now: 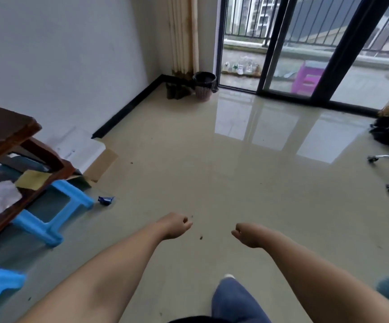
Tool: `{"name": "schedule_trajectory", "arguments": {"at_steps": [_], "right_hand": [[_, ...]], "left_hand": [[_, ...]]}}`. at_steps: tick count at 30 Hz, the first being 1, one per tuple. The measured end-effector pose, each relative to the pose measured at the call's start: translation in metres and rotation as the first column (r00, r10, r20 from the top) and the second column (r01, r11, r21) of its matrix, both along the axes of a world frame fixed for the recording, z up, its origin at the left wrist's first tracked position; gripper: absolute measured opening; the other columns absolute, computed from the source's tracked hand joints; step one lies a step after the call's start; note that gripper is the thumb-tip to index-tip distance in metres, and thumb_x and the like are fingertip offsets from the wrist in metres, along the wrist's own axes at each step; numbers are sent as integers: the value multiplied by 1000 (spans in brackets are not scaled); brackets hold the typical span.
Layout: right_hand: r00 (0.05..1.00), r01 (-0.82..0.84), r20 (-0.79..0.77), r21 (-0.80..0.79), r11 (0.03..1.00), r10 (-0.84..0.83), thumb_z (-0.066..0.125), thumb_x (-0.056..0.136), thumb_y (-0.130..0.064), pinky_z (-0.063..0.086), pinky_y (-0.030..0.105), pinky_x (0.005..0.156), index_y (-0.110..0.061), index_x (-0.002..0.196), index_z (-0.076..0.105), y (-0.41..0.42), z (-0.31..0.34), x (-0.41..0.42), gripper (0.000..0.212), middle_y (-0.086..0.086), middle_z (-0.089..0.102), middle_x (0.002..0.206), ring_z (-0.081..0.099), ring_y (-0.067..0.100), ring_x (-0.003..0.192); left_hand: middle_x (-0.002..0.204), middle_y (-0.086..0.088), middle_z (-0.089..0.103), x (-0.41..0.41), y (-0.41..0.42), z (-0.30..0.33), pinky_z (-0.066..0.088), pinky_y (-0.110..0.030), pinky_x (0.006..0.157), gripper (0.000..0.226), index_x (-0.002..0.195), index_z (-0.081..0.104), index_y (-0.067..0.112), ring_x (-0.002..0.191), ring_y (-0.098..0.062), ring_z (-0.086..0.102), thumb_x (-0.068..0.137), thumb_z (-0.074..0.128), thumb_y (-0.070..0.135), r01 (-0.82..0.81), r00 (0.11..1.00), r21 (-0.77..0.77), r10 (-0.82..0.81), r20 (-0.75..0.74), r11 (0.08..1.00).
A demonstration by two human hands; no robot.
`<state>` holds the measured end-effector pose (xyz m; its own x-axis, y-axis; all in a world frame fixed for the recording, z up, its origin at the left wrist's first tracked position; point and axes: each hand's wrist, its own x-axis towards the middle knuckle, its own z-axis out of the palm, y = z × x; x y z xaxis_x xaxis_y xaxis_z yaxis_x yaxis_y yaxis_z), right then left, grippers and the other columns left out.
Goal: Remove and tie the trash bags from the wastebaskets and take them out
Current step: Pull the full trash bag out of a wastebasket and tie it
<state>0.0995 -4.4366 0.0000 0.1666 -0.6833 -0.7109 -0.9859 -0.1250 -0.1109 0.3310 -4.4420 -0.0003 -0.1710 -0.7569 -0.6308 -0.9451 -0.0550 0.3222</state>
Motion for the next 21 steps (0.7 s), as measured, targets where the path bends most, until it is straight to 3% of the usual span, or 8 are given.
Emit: {"name": "schedule_trajectory", "arguments": {"at_steps": [4,8,11,15,17,21], "right_hand": [[999,-40,-6,19,999,40,23,103,-26,31,33,107,-3,141,31,-112,-10,-6,45,14,36,148,37,29,134],[999,-40,0,-2,999,40,26,102,-28,36,34,102,0,134,40,-239,-10,-20,45,18,45,140,44,31,128],[1000,15,3,-52,999,-15,30,101,-30,41,31,93,0,124,50,-339,3,-40,43,19,55,129,52,31,119],[998,27,-61,-24,999,-28,22,102,-33,34,33,104,1,134,39,-451,6,-52,49,17,45,141,42,31,130],[996,-22,-82,-19,1000,20,22,102,-35,34,34,104,0,134,39,-503,-1,-47,50,17,45,140,43,31,129],[997,-52,-58,-9,999,51,24,102,-34,36,32,101,0,132,41,-606,-11,-22,49,17,47,138,45,31,127]], "left_hand": [[112,-22,63,-6,-110,-13,40,-32,76,41,104,60,-2,103,-33,59,98,38,32,-12,1000,4,12,-28,1000],[108,-23,64,-7,-231,-23,34,-28,71,36,86,56,4,82,-24,51,97,39,34,-79,997,-3,79,-25,997],[102,-22,64,-14,-317,-13,34,-28,70,31,79,51,11,79,-22,48,96,39,34,-121,992,-32,119,-47,992],[97,-20,63,-18,-416,-3,34,-28,70,31,80,52,11,79,-22,49,97,39,34,-144,987,-31,141,-73,989],[99,-20,64,-13,-463,-6,34,-29,71,30,81,53,11,80,-22,49,97,39,33,-154,985,-12,153,-75,988],[85,-13,55,4,-569,-16,32,-28,69,29,78,50,10,76,-21,46,96,40,31,-158,985,-13,157,-69,987]]}}
